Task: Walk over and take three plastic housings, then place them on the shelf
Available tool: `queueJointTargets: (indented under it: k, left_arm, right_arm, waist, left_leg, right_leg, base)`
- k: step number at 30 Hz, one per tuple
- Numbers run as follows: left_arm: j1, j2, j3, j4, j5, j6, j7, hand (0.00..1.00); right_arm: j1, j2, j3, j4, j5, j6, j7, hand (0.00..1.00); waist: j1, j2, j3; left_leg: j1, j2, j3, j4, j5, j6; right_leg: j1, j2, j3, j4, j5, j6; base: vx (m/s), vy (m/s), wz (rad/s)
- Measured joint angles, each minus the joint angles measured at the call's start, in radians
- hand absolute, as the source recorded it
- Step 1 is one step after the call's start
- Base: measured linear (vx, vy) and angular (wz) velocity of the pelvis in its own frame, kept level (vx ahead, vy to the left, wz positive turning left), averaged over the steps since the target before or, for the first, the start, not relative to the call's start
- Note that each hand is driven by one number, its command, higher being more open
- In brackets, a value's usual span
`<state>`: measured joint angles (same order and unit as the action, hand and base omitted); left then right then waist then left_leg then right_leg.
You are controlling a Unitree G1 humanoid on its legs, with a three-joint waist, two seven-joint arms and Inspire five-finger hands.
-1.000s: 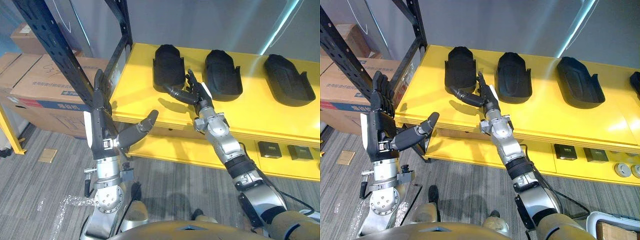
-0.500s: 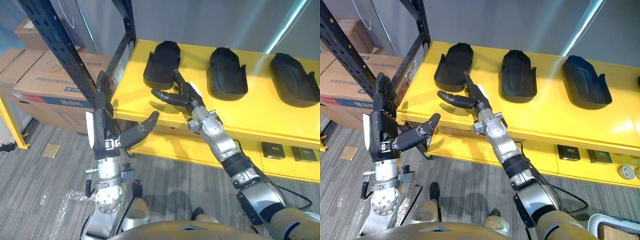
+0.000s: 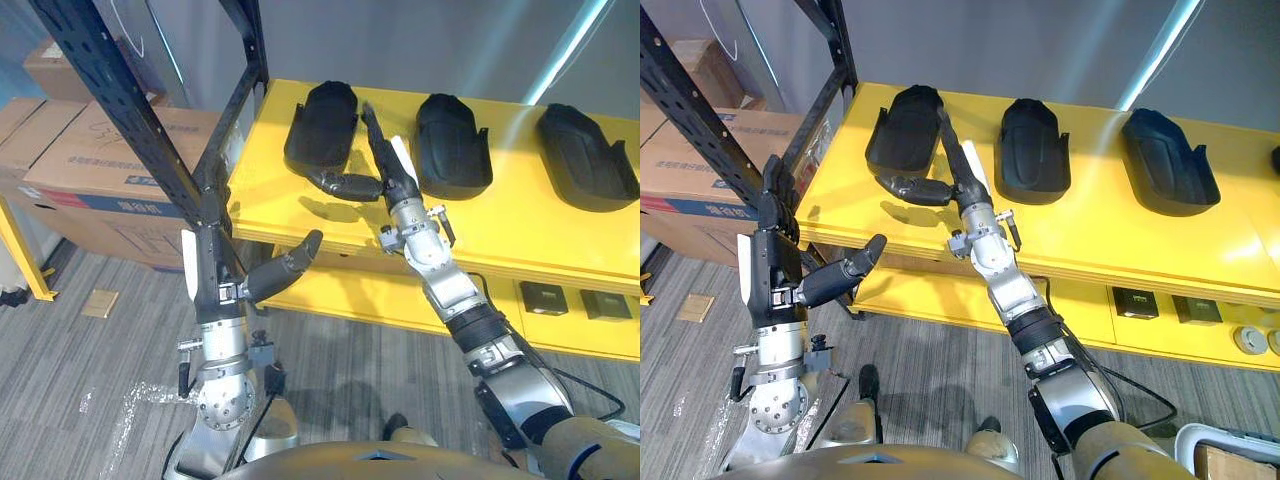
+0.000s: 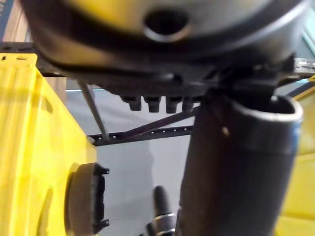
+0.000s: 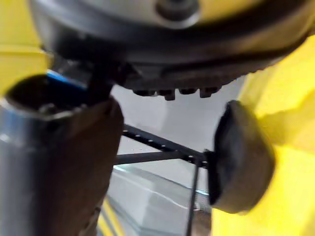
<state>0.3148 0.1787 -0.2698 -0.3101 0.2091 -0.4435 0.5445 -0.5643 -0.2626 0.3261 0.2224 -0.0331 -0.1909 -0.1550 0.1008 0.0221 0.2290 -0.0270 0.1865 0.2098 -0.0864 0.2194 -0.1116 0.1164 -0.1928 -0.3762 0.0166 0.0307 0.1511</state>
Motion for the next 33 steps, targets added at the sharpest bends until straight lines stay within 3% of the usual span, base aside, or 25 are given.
queueJointTargets:
  k: [4, 7, 11, 17, 26, 33]
  left_arm:
    - [0.000, 0.000, 0.001, 0.000, 0.000, 0.003, 0.014, 1.00]
    - [0.000, 0.001, 0.003, 0.000, 0.000, 0.003, 0.012, 1.00]
    - [0.002, 0.017, 0.006, 0.020, 0.012, 0.003, 0.010, 1.00]
    - [0.001, 0.017, 0.011, 0.036, 0.035, 0.004, -0.001, 1.00]
    - [0.000, 0.017, 0.010, 0.036, 0.035, 0.012, -0.002, 1.00]
    - [-0.004, 0.017, 0.002, 0.036, 0.035, 0.014, -0.004, 1.00]
  right_arm:
    - [-0.009, -0.023, 0.022, -0.081, 0.002, -0.043, 0.042, 1.00]
    - [-0.076, -0.135, 0.133, -0.081, 0.010, -0.021, 0.195, 1.00]
    - [-0.095, -0.174, 0.199, -0.035, 0.011, -0.011, 0.301, 1.00]
    - [-0.166, -0.215, 0.252, 0.061, -0.009, -0.010, 0.304, 1.00]
    - [-0.214, -0.244, 0.268, 0.139, -0.155, -0.015, 0.254, 1.00]
    - [-0.243, -0.250, 0.290, 0.206, -0.161, -0.008, 0.254, 1.00]
  waist:
    - [0.001, -0.004, -0.002]
    - [0.004, -0.008, -0.005]
    - [0.024, -0.027, -0.016]
    - [0.032, -0.032, -0.019]
    - [0.034, -0.033, -0.021]
    - [0.034, -0.032, -0.023]
  left_leg:
    - [0.001, 0.000, -0.001, -0.002, 0.000, 0.000]
    - [0.002, 0.000, -0.004, -0.003, 0.000, 0.000]
    - [0.001, 0.000, -0.008, -0.003, 0.001, 0.000]
    - [0.000, 0.000, -0.012, -0.003, 0.001, -0.001]
    - [-0.005, 0.000, -0.015, -0.003, 0.006, 0.002]
    - [-0.011, -0.001, -0.021, -0.003, 0.008, 0.003]
  right_leg:
    - [0.004, 0.000, -0.002, -0.001, 0.001, 0.000]
    - [0.006, 0.001, -0.006, -0.002, 0.001, 0.000]
    - [0.008, 0.002, -0.009, -0.002, 0.001, 0.000]
    - [0.008, 0.002, -0.013, -0.001, 0.001, -0.002]
    - [0.007, 0.002, -0.016, -0.003, 0.007, 0.000]
    - [0.006, 0.002, -0.021, -0.004, 0.008, 0.000]
  base:
    - [0.00, 0.000, 0.00]
    - [0.00, 0.000, 0.00]
    - [0.00, 0.000, 0.02]
    - [0.00, 0.000, 0.00]
    - [0.00, 0.000, 0.00]
    - [0.00, 0.000, 0.02]
